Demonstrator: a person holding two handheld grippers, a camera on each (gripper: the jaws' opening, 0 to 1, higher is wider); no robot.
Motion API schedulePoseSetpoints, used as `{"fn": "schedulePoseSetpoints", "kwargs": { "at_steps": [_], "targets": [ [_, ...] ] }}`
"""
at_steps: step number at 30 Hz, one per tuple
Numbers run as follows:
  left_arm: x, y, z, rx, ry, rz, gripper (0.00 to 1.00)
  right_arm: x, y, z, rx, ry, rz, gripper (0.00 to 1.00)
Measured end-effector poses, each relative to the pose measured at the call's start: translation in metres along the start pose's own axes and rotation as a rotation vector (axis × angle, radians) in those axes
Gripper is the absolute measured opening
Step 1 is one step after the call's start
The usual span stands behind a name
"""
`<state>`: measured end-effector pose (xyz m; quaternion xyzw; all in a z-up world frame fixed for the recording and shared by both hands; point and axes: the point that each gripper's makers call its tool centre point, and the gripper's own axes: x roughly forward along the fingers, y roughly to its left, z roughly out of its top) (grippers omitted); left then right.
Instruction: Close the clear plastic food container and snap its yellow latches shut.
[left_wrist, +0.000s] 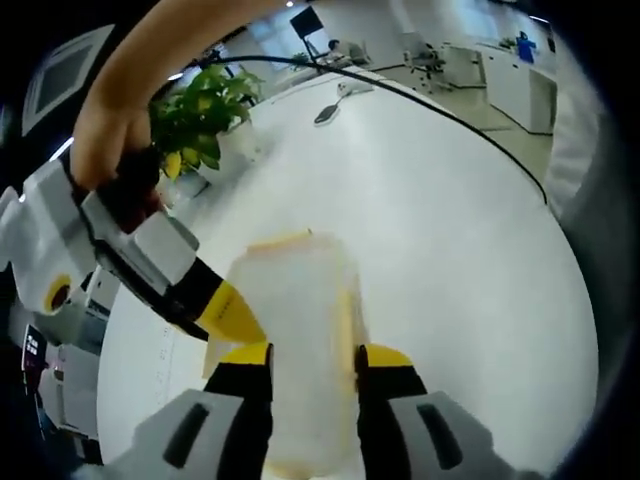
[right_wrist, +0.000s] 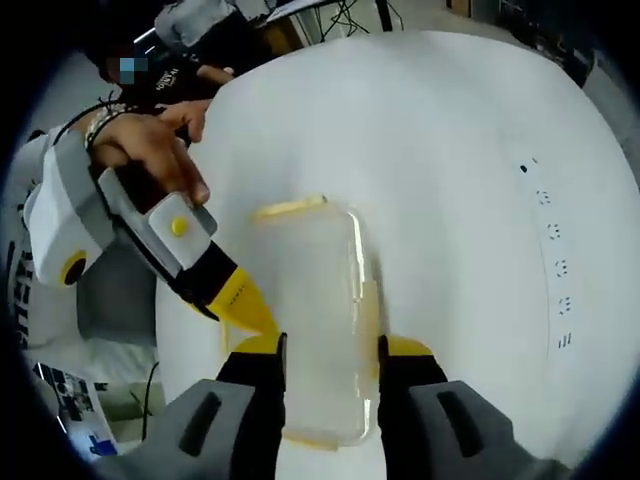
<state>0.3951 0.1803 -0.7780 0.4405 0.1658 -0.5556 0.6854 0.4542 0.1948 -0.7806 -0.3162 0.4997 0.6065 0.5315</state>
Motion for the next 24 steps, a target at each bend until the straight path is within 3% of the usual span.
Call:
{"fn": "schedulePoseSetpoints", "kwargs": {
  "at_steps": [8, 14, 18, 24],
  "targets": [
    [0.0, 0.001, 0.001, -0.034, -0.014, -0.006, 0.27, -0.001, 0.0, -0.001, -0.024, 0.01, -0.038, 0.33],
    [0.0, 0.001, 0.002, -0.025, -0.014, -0.008, 0.27, -0.001, 0.012, -0.004, -0.058, 0.007, -0.083, 0.33],
    [-0.001, 0.003, 0.004, -0.081, -0.028, -0.022, 0.27, -0.004, 0.01, -0.005, -0.037, -0.013, -0.122, 0.33],
    [-0.001, 0.002, 0.005, -0.1, -0.033, -0.027, 0.27, -0.004, 0.007, -0.003, -0.015, -0.077, -0.171, 0.33]
  ]
}}
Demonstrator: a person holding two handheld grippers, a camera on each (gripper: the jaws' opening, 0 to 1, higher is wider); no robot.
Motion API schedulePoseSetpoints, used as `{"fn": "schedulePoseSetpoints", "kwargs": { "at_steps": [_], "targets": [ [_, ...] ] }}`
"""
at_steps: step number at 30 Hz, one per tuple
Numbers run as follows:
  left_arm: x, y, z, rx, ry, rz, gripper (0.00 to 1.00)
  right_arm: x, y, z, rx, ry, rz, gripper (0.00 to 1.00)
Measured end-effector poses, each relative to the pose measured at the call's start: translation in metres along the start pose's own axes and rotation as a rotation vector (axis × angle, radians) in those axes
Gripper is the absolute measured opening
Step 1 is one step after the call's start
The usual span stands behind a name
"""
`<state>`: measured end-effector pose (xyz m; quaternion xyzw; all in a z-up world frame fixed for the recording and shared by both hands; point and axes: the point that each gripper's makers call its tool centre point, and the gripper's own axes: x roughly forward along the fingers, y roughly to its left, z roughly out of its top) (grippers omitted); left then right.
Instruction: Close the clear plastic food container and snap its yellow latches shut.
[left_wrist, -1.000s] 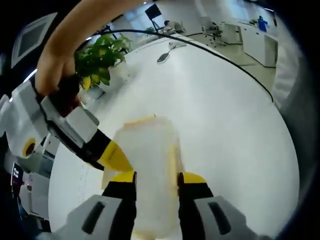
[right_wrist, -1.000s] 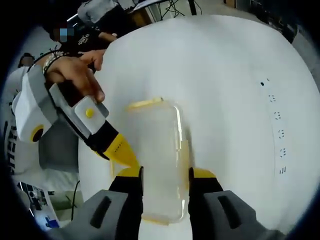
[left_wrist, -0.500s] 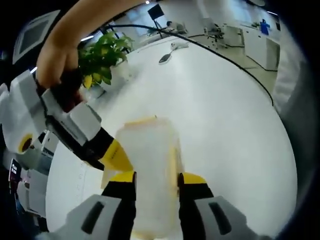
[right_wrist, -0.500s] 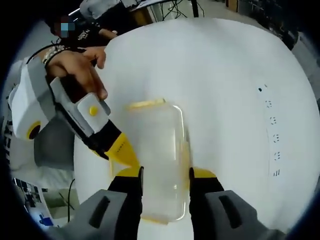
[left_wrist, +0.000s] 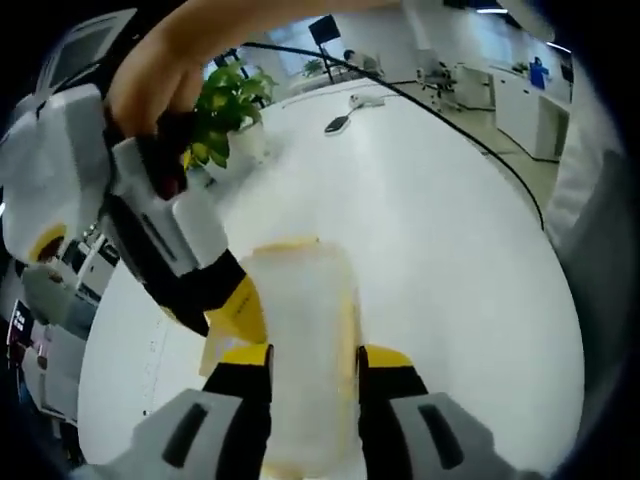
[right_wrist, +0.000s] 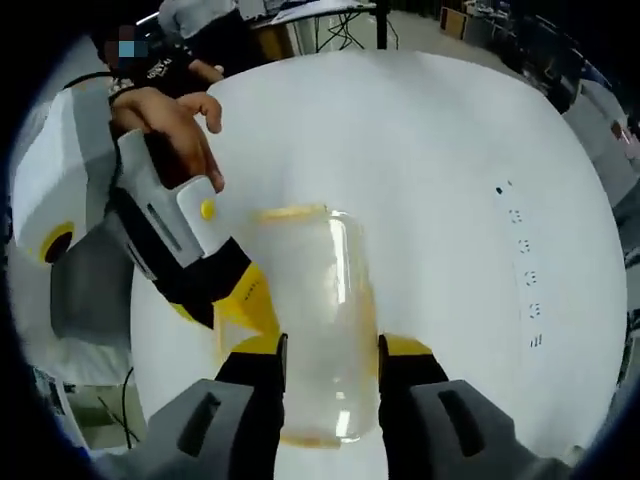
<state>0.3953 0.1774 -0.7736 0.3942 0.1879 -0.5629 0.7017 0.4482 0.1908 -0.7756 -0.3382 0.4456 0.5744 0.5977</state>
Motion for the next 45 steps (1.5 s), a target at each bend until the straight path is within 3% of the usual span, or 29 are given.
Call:
{"fn": "schedulePoseSetpoints", "kwargs": {
  "at_steps": [5, 7, 21, 31, 40, 42, 45],
  "targets": [
    [-0.001, -0.001, -0.001, -0.001, 0.019, -0.007, 0.29, -0.004, -0.003, -0.003, -0.004, -0.026, -0.053, 0.33],
    [-0.002, 0.0, -0.002, -0.011, 0.032, -0.002, 0.31, -0.006, -0.01, -0.005, 0.005, -0.007, -0.076, 0.33],
    [-0.026, 0.022, -0.01, -0.09, 0.024, 0.055, 0.47, -0.036, 0.007, -0.034, 0.049, -0.095, -0.12, 0.35],
    [-0.037, 0.036, -0.016, -0.138, 0.012, 0.097, 0.48, -0.049, 0.011, -0.051, 0.109, -0.151, -0.151, 0.36],
    [-0.047, 0.048, -0.031, -0.216, 0.017, 0.123, 0.6, -0.049, 0.01, -0.054, 0.148, -0.211, -0.168, 0.39],
    [-0.047, 0.046, -0.03, -0.258, -0.024, 0.092, 0.61, -0.046, 0.012, -0.056, 0.158, -0.219, -0.158, 0.39],
    [-0.046, 0.047, -0.037, -0.26, -0.01, 0.09, 0.66, -0.04, 0.014, -0.061, 0.158, -0.21, -0.156, 0.43]
  ]
}}
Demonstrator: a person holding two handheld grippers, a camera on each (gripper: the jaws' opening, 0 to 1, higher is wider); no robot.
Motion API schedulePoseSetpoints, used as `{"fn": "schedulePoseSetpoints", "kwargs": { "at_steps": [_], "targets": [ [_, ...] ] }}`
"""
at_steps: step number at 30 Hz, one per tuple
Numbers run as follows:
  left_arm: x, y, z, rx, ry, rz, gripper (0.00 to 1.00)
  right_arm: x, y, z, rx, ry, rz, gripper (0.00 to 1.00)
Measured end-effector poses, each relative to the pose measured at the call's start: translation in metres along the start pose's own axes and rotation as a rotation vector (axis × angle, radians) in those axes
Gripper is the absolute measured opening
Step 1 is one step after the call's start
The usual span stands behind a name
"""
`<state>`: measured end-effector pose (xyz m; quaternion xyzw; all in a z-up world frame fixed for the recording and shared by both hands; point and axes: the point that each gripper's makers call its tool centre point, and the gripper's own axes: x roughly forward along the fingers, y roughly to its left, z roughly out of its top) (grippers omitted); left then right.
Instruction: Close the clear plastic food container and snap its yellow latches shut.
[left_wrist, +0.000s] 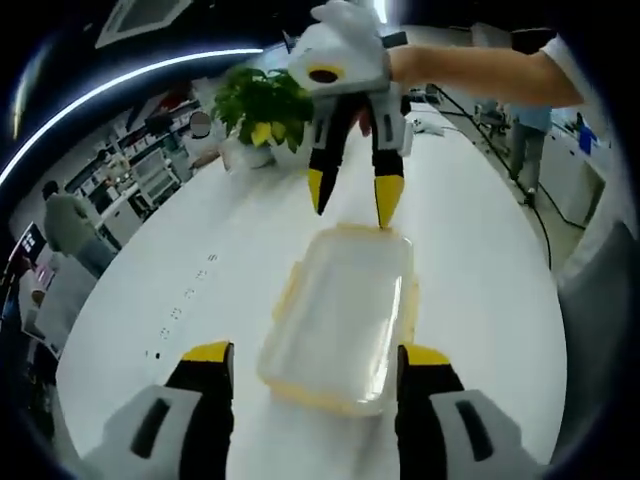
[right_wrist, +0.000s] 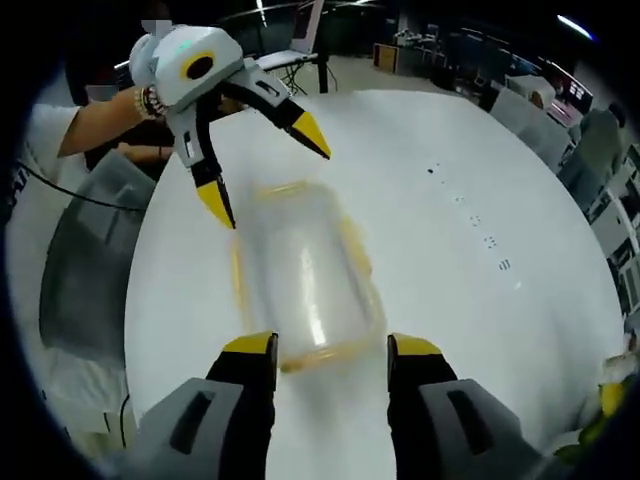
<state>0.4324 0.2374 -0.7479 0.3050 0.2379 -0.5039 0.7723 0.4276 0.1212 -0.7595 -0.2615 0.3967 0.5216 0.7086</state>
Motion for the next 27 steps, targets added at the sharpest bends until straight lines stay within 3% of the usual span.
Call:
{"fn": "schedulePoseSetpoints", "kwargs": {
  "at_steps": [4, 14, 20, 27],
  "targets": [
    [0.003, -0.001, -0.006, -0.025, 0.006, -0.013, 0.73, 0.004, 0.002, -0.005, 0.003, 0.007, 0.002, 0.45],
    [0.017, -0.007, -0.022, -0.072, 0.004, -0.025, 0.92, 0.015, 0.011, -0.012, -0.01, 0.004, 0.002, 0.66],
    [0.027, -0.011, -0.029, -0.113, -0.001, -0.033, 0.95, 0.027, 0.013, -0.022, 0.002, 0.002, -0.014, 0.78],
    [0.036, -0.011, -0.034, -0.137, -0.003, -0.029, 0.95, 0.041, 0.014, -0.031, 0.01, -0.007, -0.026, 0.8]
  ]
}}
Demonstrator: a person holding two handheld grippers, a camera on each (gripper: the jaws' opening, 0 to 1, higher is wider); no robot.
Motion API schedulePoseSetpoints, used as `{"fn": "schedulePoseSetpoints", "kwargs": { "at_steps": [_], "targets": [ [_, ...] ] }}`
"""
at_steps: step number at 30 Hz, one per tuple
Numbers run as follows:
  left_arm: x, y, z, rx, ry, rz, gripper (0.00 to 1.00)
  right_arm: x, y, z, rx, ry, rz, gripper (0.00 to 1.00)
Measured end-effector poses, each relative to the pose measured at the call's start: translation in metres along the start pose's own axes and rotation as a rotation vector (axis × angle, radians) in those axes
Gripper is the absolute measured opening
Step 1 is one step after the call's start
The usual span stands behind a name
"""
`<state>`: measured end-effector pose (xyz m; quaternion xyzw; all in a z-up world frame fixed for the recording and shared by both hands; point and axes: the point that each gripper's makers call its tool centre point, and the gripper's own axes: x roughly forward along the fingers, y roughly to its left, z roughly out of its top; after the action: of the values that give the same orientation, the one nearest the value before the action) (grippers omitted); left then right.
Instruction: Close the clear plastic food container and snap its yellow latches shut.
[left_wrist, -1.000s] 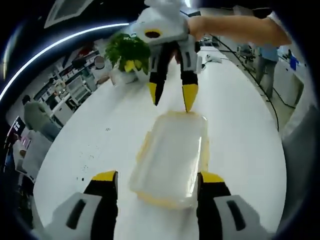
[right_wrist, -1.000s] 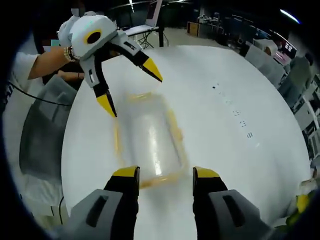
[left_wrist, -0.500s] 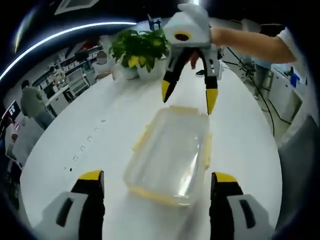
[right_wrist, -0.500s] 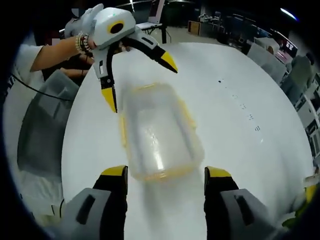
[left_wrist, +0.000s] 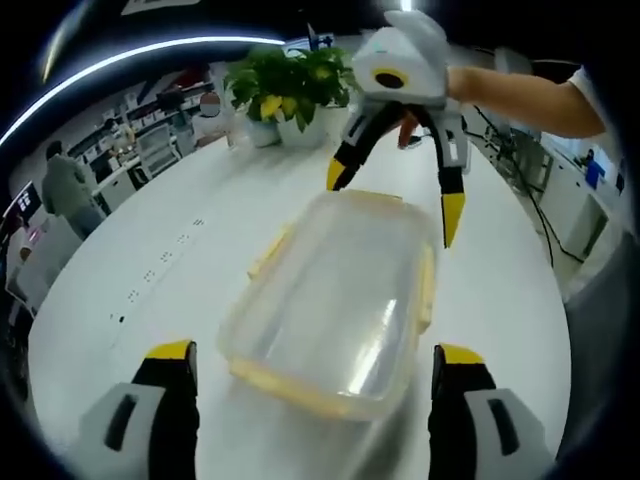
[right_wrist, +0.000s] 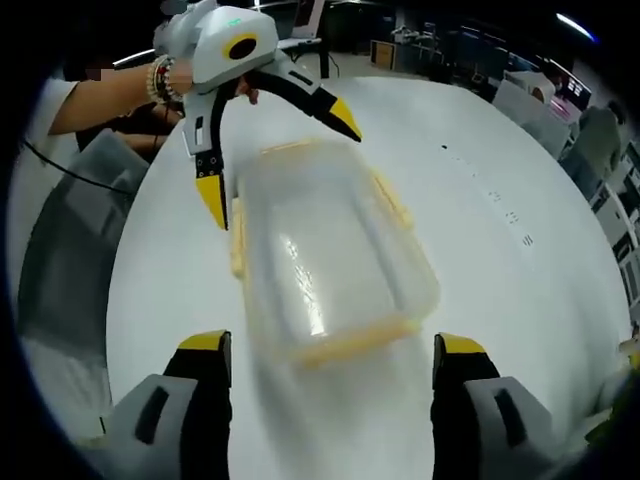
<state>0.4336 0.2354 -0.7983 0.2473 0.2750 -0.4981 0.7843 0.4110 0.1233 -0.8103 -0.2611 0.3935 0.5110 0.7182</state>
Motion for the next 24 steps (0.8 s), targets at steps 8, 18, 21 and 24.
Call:
{"fn": "schedulePoseSetpoints", "kwargs": {
  "at_steps": [8, 18, 21, 24],
  "targets": [
    [0.004, -0.001, 0.0, -0.022, -0.022, -0.009, 0.87, 0.004, 0.003, 0.006, 0.0, -0.054, -0.016, 0.74],
    [0.001, 0.002, -0.001, -0.018, -0.029, -0.002, 0.76, 0.005, 0.004, 0.012, -0.002, -0.072, -0.025, 0.67],
    [0.0, 0.002, -0.002, -0.02, -0.032, -0.002, 0.76, 0.006, 0.005, 0.013, 0.0, -0.079, -0.028, 0.66],
    [-0.003, 0.004, -0.004, -0.023, -0.03, 0.002, 0.76, 0.008, 0.006, 0.017, 0.002, -0.091, -0.029, 0.66]
  ]
}}
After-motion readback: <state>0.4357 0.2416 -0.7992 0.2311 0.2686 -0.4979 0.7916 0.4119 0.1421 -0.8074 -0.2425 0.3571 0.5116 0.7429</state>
